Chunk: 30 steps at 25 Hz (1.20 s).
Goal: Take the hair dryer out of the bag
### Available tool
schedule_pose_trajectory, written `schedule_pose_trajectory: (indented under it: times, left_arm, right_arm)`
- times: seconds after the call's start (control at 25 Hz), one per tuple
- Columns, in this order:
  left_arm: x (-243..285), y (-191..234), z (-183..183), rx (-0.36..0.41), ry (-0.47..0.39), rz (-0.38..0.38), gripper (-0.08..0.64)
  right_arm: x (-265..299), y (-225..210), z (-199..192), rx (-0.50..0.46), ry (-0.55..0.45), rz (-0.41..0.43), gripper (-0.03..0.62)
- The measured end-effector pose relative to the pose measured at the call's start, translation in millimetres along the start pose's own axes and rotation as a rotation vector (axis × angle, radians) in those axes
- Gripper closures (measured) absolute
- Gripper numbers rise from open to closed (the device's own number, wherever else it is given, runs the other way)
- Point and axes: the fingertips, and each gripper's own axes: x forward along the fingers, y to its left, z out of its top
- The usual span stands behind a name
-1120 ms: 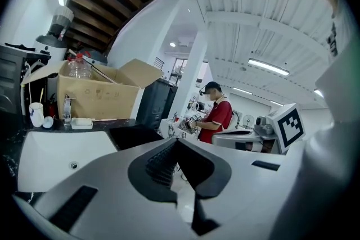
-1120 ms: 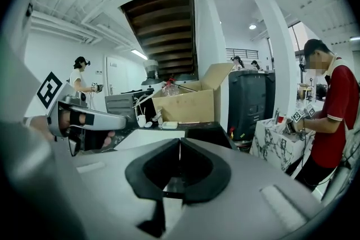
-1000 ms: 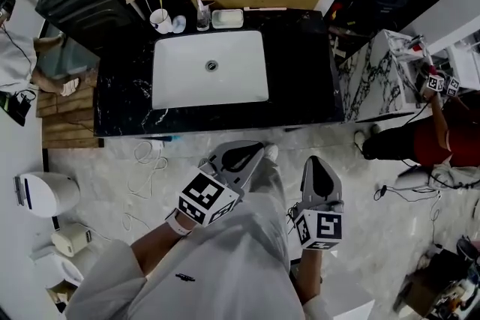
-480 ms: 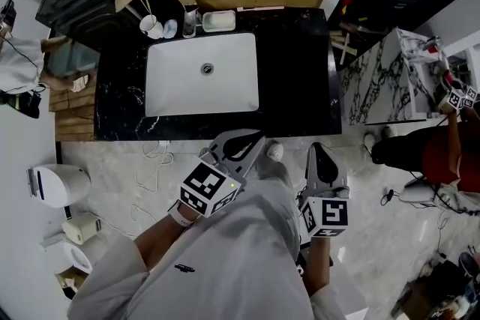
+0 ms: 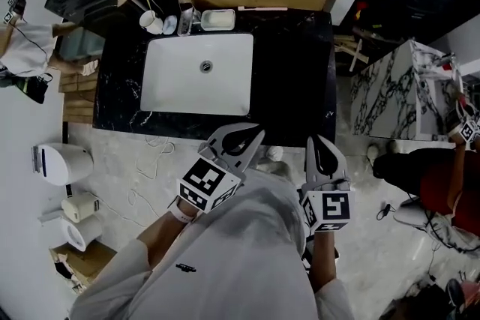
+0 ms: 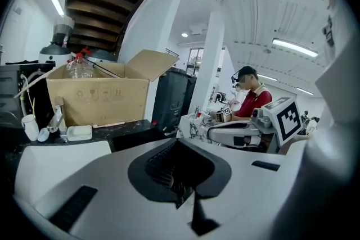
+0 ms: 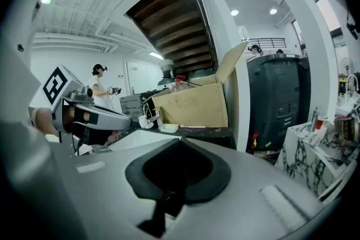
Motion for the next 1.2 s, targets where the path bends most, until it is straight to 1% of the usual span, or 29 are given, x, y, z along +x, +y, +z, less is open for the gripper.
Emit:
schedule_pose_trajectory:
  times: [0.12, 0.24, 0.28, 0.4, 0.56, 0.64, 0.72, 0.84, 1.0, 1.2]
  left_arm:
    - [4.0, 1.1, -9.7, -0.007, 0.052, 0.021, 0.551]
    - [9.4, -1.8, -15.9, 0.033, 0.089, 0.019, 0.544]
    - [10.7, -2.0, -16.1, 0.048, 0.091, 0.022, 0.505]
    - [17.0, -1.0, -22.4, 0.070, 0.114, 0.031, 0.481]
    - [30.7, 1.2, -48.9, 0.108, 0.225, 0.030, 0.471]
    - [37.2, 1.8, -59.8, 0.132, 0.261, 0.025, 0.462]
    - [43.3, 3.3, -69.6, 0.174, 0.288, 0.026, 0.436]
    - [52.6, 4.0, -82.4, 0.227, 0.324, 0.023, 0.430]
    - [64.6, 13.2, -96.5, 0.235, 0.360, 0.045, 0.430]
    - [79.3, 15.2, -120.3, 0.260, 0.432, 0.011, 0.430]
  right_arm:
    - [5.2, -0.2, -1.0, -0.003, 0.010, 0.040, 0.575]
    - [8.7, -1.8, 0.2, 0.008, 0.013, 0.055, 0.575]
    - [9.8, -2.6, 0.6, 0.011, 0.012, 0.057, 0.575]
    - [12.2, -6.0, -1.4, 0.016, 0.015, 0.061, 0.575]
    - [13.1, -11.7, -10.3, 0.031, 0.029, 0.064, 0.575]
    - [13.5, -13.2, -15.4, 0.035, 0.042, 0.066, 0.575]
    - [15.2, -13.3, -19.6, 0.038, 0.055, 0.071, 0.575]
    - [16.3, -13.8, -23.8, 0.043, 0.069, 0.078, 0.575]
    - [22.0, -15.1, -29.9, 0.035, 0.093, 0.093, 0.568]
    - [28.3, -16.9, -37.4, 0.032, 0.120, 0.105, 0.561]
